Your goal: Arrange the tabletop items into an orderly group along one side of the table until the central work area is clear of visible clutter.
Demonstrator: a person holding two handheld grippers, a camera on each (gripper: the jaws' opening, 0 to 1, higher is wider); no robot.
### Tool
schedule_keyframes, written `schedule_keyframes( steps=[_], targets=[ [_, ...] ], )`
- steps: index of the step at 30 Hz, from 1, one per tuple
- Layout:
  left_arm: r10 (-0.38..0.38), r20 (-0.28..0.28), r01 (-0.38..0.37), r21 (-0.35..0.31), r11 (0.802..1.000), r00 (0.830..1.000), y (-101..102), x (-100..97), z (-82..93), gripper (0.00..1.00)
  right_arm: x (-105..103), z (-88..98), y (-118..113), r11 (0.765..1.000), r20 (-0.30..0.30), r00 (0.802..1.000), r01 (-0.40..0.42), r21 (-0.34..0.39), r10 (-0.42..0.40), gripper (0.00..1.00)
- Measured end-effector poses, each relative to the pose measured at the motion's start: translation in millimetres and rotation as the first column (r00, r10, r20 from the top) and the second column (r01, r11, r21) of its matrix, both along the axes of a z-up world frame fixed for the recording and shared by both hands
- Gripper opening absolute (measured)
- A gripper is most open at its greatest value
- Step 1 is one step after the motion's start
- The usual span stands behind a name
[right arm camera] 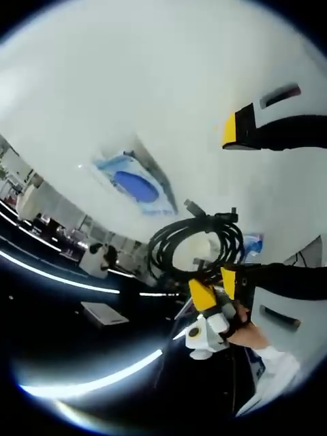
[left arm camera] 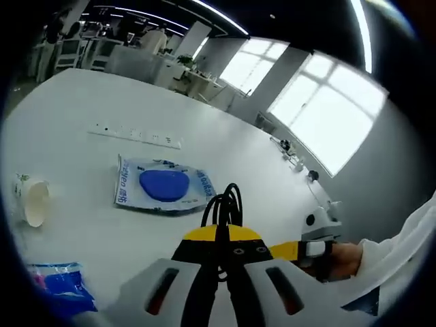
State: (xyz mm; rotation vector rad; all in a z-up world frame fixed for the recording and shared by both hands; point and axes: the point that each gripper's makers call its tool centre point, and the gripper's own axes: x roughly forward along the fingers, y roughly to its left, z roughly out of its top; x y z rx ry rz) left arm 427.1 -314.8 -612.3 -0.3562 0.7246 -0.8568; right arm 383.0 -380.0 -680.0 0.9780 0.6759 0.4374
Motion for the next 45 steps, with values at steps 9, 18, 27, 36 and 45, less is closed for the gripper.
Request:
schedule_keyframes(
  steps=[9, 18, 27, 36, 45],
  targets=[
    [-0.038, -0.001, 0.038, -0.084, 0.996, 0.999, -22, -12.8, 15.2, 0.0, 4, 7.3, -1, 1.0, 0.025, 1.0, 0.014, 0.028, -0.014, 0.63],
    [-0.064, -0.003, 0.063, -0.07, 0.996, 0.998, -26, -22.6, 9.5, 0.0, 2, 28.0, 2, 0.993, 0.112, 0.994, -0.028, 0.115, 0.015, 0.13],
    [-0.029, 0.013, 0.029, -0.03, 0.999, 0.999, -21, -23.5, -8.1, 0.0, -13, 25.8, 5, 0.992, -0.022, 0.999, -0.045, 0.119, 0.048, 0.08],
    [-0.073, 0.081, 0.065, 0.092, 0.994, 0.994, -22, -25.3, -20.2, 0.05, -19, 44.8, -4, 0.997, -0.047, 0.997, -0.051, 0.051, 0.054, 0.08],
    [-0.088, 0.182, 0.057, 0.171, 0.984, 0.979, -3, -24.2, -25.4, 0.38, -10, 21.8, -55, 0.999, -0.125, 0.992, 0.032, 0.03, -0.028, 0.08]
  ],
)
